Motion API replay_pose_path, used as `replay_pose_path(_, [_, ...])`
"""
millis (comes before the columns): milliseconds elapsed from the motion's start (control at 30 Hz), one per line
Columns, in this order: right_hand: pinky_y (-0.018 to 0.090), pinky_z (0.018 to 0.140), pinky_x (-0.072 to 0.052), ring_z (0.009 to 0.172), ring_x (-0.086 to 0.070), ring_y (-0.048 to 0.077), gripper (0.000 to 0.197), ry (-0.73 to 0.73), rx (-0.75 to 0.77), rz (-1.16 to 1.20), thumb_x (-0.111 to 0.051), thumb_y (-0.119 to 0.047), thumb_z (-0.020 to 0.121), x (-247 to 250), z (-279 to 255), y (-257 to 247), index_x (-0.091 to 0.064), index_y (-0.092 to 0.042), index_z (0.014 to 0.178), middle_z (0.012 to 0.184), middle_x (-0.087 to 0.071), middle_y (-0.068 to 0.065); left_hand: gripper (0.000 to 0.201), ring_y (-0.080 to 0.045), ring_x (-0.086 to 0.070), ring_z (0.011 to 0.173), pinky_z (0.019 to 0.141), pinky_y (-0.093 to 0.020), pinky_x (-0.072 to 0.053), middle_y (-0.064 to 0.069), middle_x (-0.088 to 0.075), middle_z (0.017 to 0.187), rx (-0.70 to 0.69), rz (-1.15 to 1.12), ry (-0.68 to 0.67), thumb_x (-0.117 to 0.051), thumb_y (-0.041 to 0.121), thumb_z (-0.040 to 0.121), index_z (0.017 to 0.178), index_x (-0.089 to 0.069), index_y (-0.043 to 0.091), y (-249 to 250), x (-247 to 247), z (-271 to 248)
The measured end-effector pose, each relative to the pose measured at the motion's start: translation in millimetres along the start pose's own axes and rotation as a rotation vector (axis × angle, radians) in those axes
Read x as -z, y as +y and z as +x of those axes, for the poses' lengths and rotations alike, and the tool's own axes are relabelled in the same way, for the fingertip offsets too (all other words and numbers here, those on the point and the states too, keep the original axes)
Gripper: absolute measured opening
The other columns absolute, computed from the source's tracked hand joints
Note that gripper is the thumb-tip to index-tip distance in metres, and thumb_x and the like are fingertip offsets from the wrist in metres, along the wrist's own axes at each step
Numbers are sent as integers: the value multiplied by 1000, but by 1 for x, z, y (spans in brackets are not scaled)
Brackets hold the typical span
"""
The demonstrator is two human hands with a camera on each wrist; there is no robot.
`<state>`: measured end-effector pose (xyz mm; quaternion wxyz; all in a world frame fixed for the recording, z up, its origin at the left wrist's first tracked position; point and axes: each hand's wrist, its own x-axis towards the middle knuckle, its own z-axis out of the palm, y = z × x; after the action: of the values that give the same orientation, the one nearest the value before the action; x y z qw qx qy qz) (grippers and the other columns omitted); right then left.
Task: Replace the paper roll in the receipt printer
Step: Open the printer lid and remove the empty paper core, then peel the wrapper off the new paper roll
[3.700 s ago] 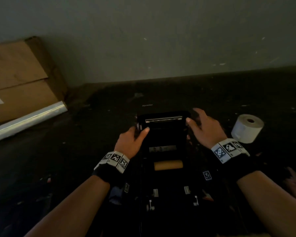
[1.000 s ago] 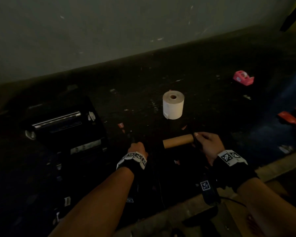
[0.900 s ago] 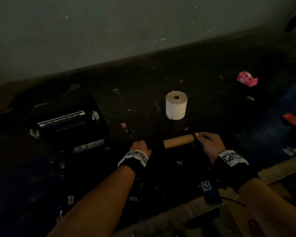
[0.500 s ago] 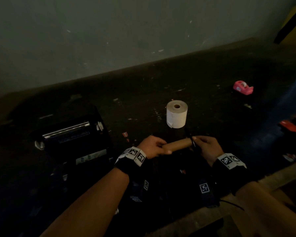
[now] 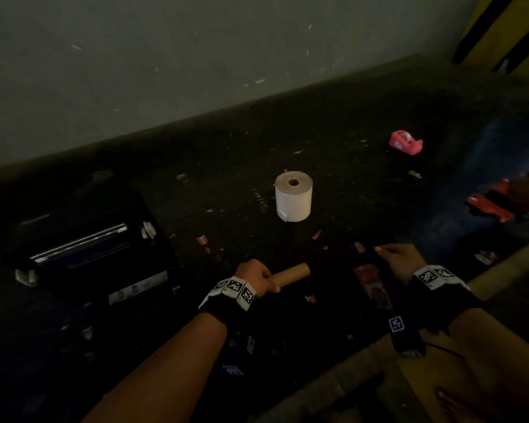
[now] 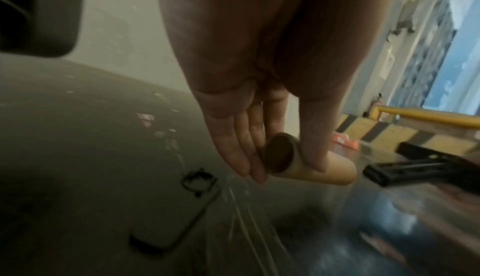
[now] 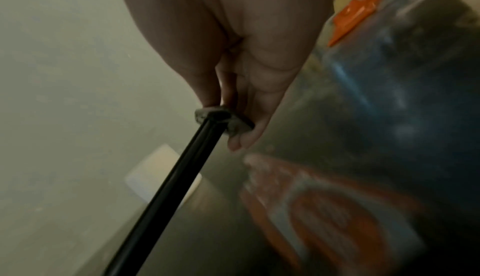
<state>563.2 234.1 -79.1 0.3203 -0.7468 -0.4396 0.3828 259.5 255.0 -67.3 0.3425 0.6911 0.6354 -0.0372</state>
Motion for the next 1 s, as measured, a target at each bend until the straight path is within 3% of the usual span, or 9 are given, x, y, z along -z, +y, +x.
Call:
replay_pose_path(133, [31,81,-43,93,-62,26,25,-188,-76,-152,-54,-27,90,-13,7,9,-72,-11,83,89,-68,15,43,-25,-62,110,89,-27,-49,-12,-65,121,26,102,15,-73,27,77,116,-66,11,6,-12,1])
replay_pose_path(300, [30,78,-43,89,-61,28,40,-209,-67,-403,-44,-39,93,-16,15,1,-71,-10,95,100,-69,15,43,-27,-63,106,86,-31,-51,-12,-65,118,27,258,-75,-73,29,75,114,-66,11,6,-12,6])
replay_pose_path(467, [28,84,-41,107,-59,28,37,-270,-58,-511,-43,-38,94,-13,21,-4,-66,-13,108,114,-65,13,48,-25,-64,103,82,-32,-51,-10,-67,114,-5,279,-202,-73,37,74,112,-67,8,12,7,19])
replay_pose_path(567, [32,87,-43,105,-60,32,42,-273,-55,-540,-43,-44,92,-8,27,-13,-66,-10,100,112,-66,15,40,-22,-62,99,76,-30,-48,-8,-66,105,-28,146,-208,-70,41,77,101,-67,9,18,27,36])
replay_pose_path(633, [34,88,-43,105,-60,33,38,-225,-21,-536,-46,-43,91,-1,36,-30,-65,-10,93,113,-65,18,45,-23,-59,112,86,-29,-46,-8,-62,119,-12,9,-143,-67,39,81,116,-61,11,23,41,50])
replay_pose_path(700, [33,93,-42,110,-57,31,37,-193,24,-516,-50,-42,89,7,48,-65,-63,-11,105,118,-63,16,62,-25,-51,126,103,-32,-41,-11,-52,139,12,-158,-38,-64,33,84,138,-42,10,33,59,67])
replay_pose_path(767, [31,93,-41,113,-56,27,41,-186,100,-500,-54,-41,87,9,61,-105,-57,-12,116,121,-61,12,67,-27,-46,131,110,-37,-37,-13,-45,145,16,-324,28,-61,28,87,144,-32,9,42,78,89])
replay_pose_path(900, [34,97,-41,118,-51,26,57,-253,300,-597,-63,-41,81,-22,88,-166,-46,-13,128,130,-54,12,56,-34,-43,132,111,-43,-35,-20,-43,145,-24,-629,88,-50,4,91,144,-29,4,60,101,121])
replay_pose_path(1000, [39,104,-38,126,-42,31,79,-313,315,-689,-69,-47,72,-59,112,-183,-35,-17,136,140,-40,13,46,-39,-46,128,102,-45,-41,-23,-44,143,-39,-775,112,-42,-2,92,139,-38,2,60,99,139])
